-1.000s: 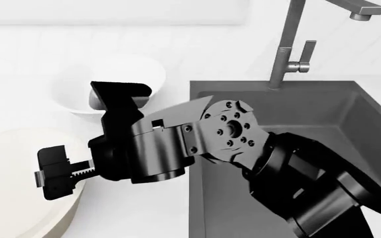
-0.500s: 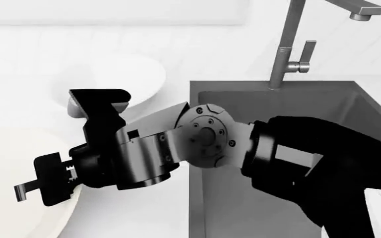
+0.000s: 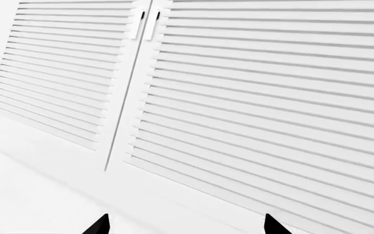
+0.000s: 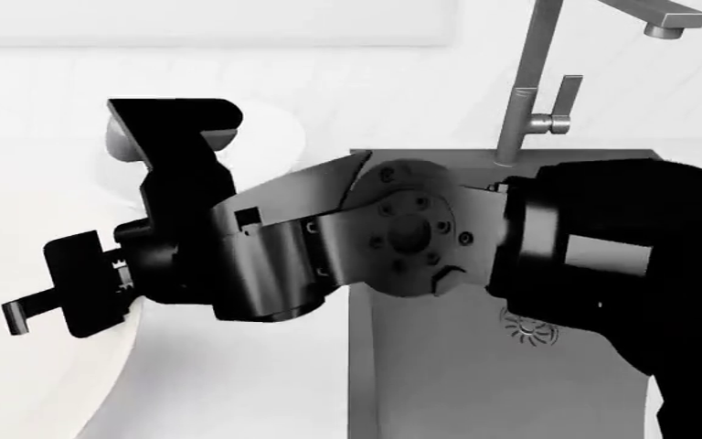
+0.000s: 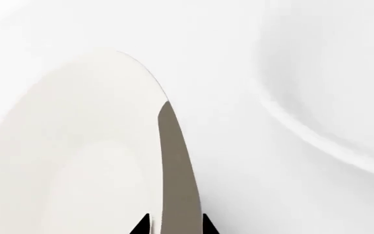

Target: Stack the bowls in the sink.

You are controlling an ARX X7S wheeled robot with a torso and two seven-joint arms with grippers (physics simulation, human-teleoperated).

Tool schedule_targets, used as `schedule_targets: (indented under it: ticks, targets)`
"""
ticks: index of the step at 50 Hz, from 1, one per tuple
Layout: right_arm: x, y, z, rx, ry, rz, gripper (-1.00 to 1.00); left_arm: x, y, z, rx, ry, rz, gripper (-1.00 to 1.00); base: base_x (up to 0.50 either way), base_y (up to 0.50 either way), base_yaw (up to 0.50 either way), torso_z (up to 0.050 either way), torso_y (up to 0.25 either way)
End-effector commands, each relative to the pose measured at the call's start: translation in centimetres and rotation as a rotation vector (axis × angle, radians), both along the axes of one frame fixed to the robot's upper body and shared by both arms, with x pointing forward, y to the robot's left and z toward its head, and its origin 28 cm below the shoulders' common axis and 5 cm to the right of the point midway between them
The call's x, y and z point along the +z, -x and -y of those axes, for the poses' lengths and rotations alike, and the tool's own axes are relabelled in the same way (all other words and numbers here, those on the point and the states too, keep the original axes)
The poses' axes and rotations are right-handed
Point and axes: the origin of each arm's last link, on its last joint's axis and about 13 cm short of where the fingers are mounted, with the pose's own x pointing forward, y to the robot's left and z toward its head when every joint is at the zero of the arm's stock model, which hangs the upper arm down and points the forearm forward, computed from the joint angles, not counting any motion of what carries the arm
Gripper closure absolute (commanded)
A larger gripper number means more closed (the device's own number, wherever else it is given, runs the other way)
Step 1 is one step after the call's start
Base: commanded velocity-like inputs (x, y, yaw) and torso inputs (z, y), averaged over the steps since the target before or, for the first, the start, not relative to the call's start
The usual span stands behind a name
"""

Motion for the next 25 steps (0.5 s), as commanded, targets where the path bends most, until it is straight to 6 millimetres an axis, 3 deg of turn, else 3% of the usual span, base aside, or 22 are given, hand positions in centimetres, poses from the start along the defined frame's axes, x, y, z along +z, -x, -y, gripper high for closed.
schedule_targets:
  ticks: [1,6,15,25]
  targets:
    - [3.4,0.6,1.7,-0.047,-0.079,0.167,1.00,0.0,0.0,0.0,0.001,0.003,0.001,-1.00,0.00,0.00,0.00,0.000,0.000]
    - [4.8,0.4,2.8,-0.128,-0.105,0.230,1.00,0.0,0.0,0.1,0.000,0.003,0.002,-1.00,0.00,0.00,0.00,0.000,0.000]
    - [5.6,-0.2,5.1,-0.302,-0.077,0.326,1.00,0.1,0.2,0.1,0.001,0.003,0.003,-1.00,0.00,0.00,0.00,0.000,0.000]
    - [6.6,0.2,8.4,-0.438,-0.133,0.324,1.00,0.2,0.2,0.1,-0.001,0.004,0.007,-1.00,0.00,0.00,0.00,0.000,0.000]
